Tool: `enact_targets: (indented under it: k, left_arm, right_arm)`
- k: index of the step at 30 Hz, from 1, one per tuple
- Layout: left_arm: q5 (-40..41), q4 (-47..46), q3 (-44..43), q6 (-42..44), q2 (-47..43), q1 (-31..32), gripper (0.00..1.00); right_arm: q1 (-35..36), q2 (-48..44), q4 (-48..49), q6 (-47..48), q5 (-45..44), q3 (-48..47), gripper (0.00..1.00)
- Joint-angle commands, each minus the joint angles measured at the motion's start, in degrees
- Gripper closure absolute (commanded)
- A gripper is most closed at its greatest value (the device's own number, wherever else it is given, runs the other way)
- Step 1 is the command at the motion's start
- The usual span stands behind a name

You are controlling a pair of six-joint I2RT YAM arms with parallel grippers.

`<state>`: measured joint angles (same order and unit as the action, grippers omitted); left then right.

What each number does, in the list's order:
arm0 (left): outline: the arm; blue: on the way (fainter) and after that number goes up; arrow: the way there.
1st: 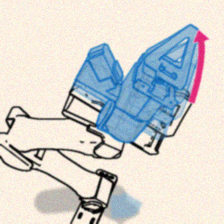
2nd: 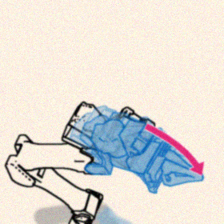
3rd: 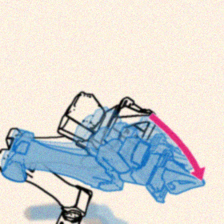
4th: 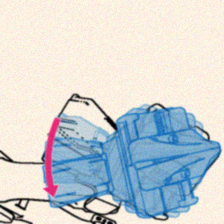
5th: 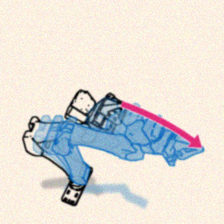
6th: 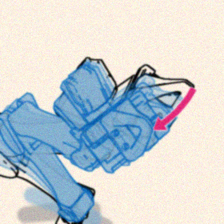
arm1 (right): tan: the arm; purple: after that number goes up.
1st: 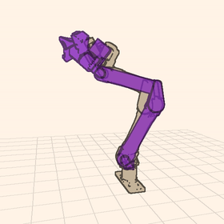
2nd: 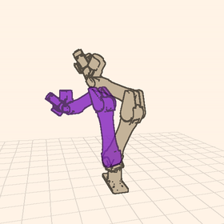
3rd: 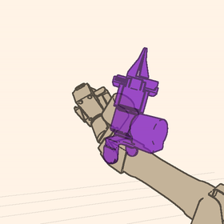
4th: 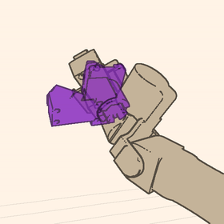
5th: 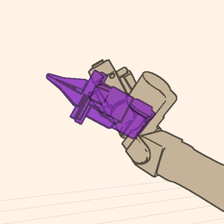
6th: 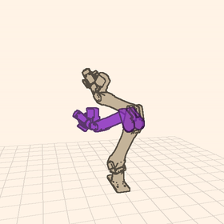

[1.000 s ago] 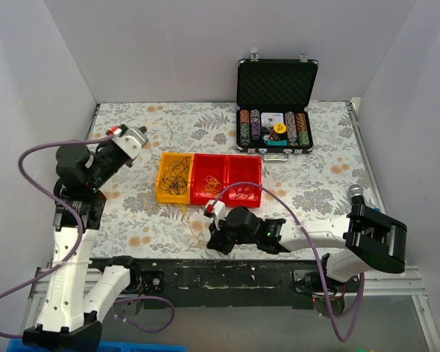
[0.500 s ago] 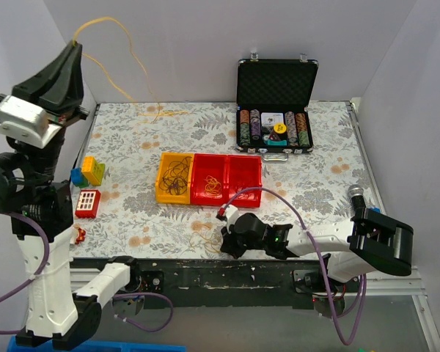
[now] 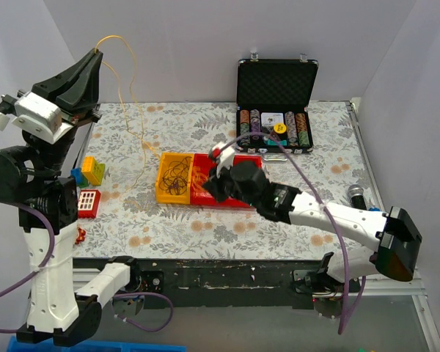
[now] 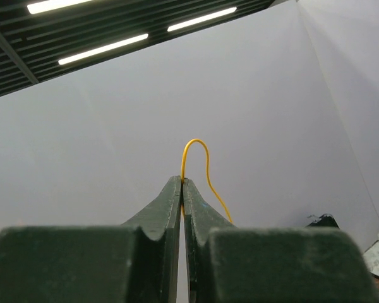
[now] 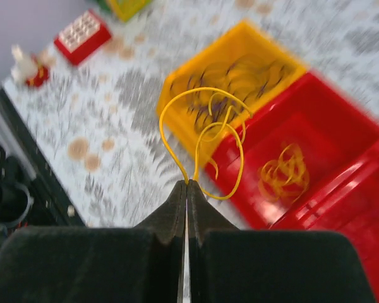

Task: Untangle the cables

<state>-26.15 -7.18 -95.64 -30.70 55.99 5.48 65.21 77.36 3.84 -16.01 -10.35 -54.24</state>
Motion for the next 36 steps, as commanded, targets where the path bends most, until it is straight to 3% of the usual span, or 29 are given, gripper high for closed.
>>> enact_targets:
  k: [1, 10, 21, 26, 28, 31, 36]
  left_arm:
    - [-3.81, -0.03, 2.03, 0.64, -3.25, 0.06, 1.0]
    - [-6.19, 0.41, 4.58, 0.99, -5.89, 0.06, 1.0]
    - [-8.83, 0.24, 6.43, 0.29, -6.24, 0.06, 1.0]
    - [-9.53, -0.55, 7.21, -4.1, -4.57, 0.06, 1.0]
    - [-9.97, -0.99, 8.0, -5.51, -3.61, 0.06, 1.0]
    - [-10.84, -1.78, 8.97, -8.32, -1.94, 0.06, 1.0]
    - [-14.88, -6.17, 12.92, -13.5, 1.22, 0.06, 1.0]
  right_arm:
    - [-7.1, 0.59, -3.3, 6.6, 1.73, -10.95, 0.99]
    - [-15.46, 12.98, -8.67, 9.68, 5.16, -24.16, 0.99]
    - [-16.61, 18.17, -4.45, 4.94, 6.74, -16.25, 0.99]
    - [-16.61, 17.22, -4.45, 3.71, 7.89, -17.92, 0.48]
    - [-16.87, 15.11, -4.45, 3.71, 7.98, -18.79, 0.34]
    - [-17.66, 11.95, -6.12, 3.18, 7.36, -20.38, 0.29]
    - [-18.45, 1.15, -4.63, 1.51, 3.95, -15.21, 0.29]
